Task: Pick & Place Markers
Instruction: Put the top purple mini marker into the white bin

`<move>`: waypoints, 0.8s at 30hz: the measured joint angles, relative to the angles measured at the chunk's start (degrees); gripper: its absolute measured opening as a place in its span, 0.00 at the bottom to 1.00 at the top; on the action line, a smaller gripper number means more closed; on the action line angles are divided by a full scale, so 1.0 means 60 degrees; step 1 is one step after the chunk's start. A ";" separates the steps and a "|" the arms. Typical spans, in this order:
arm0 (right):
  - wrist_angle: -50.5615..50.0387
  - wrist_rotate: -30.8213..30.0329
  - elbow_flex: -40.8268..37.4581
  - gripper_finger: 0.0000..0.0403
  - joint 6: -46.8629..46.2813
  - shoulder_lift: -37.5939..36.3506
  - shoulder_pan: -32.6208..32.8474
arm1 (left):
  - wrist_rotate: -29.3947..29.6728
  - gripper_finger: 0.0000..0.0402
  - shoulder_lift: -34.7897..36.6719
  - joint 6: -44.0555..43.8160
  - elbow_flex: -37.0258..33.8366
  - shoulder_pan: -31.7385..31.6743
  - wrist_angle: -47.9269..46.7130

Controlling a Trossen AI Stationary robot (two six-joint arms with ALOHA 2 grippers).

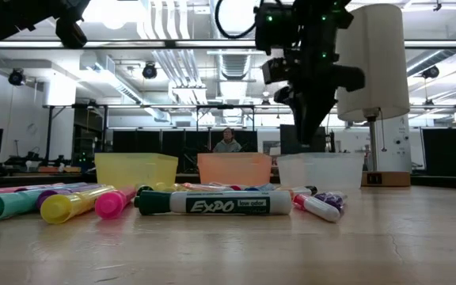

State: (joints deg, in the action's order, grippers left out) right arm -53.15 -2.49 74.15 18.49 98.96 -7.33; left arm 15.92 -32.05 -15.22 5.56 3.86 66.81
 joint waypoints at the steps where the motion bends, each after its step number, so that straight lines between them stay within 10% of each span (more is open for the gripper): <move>1: 0.0004 -0.0002 0.0000 0.17 0.0016 -0.0001 0.0123 | 0.0000 0.33 0.0000 -0.0003 0.0000 0.0003 0.0000; 24: 0.1287 0.1274 -0.0017 0.23 -0.0306 0.0002 0.2548 | -0.0002 0.33 0.0000 -0.0143 0.0000 0.0007 -0.0004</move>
State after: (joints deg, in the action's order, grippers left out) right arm -45.42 5.15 74.05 16.66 98.98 7.96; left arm 15.91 -32.05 -16.08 5.56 3.90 66.78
